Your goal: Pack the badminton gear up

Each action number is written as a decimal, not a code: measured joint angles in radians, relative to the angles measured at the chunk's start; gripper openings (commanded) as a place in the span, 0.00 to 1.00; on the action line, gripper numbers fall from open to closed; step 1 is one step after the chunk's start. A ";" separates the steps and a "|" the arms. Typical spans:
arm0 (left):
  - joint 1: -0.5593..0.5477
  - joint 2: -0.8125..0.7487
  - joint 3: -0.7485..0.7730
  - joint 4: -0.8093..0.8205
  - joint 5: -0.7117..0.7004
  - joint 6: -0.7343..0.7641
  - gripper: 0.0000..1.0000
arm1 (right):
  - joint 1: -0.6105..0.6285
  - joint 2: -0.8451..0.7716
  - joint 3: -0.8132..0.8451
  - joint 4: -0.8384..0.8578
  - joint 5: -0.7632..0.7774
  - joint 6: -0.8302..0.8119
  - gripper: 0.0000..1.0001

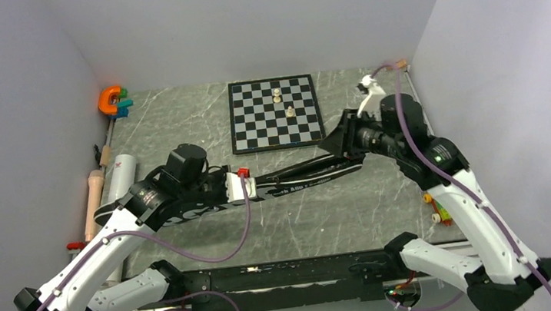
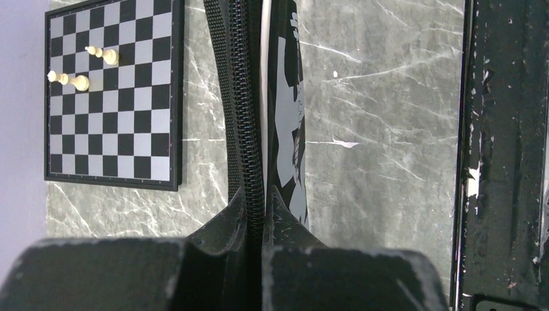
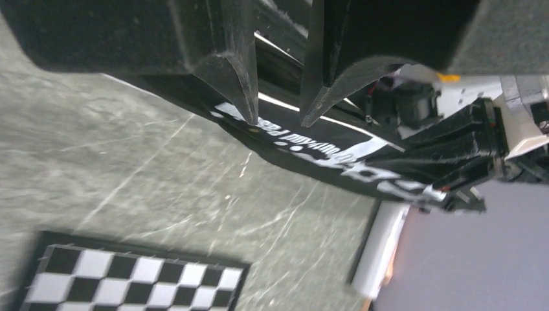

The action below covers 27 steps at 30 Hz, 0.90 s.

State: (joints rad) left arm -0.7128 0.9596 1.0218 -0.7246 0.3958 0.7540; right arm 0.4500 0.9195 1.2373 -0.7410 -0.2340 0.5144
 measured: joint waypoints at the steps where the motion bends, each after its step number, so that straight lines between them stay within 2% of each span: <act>1: -0.003 0.000 0.000 -0.005 0.000 0.009 0.00 | 0.010 0.017 0.000 0.006 -0.021 -0.002 0.33; 12: -0.037 0.001 0.000 -0.048 0.004 0.074 0.00 | 0.295 0.164 -0.009 0.048 -0.148 -0.013 0.29; 27: -0.046 0.005 0.013 -0.083 0.002 0.113 0.00 | 0.305 0.123 -0.162 0.056 -0.155 0.029 0.27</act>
State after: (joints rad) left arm -0.7586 0.9642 1.0351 -0.8078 0.3981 0.8669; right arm 0.7547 1.0428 1.0756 -0.6846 -0.3889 0.5438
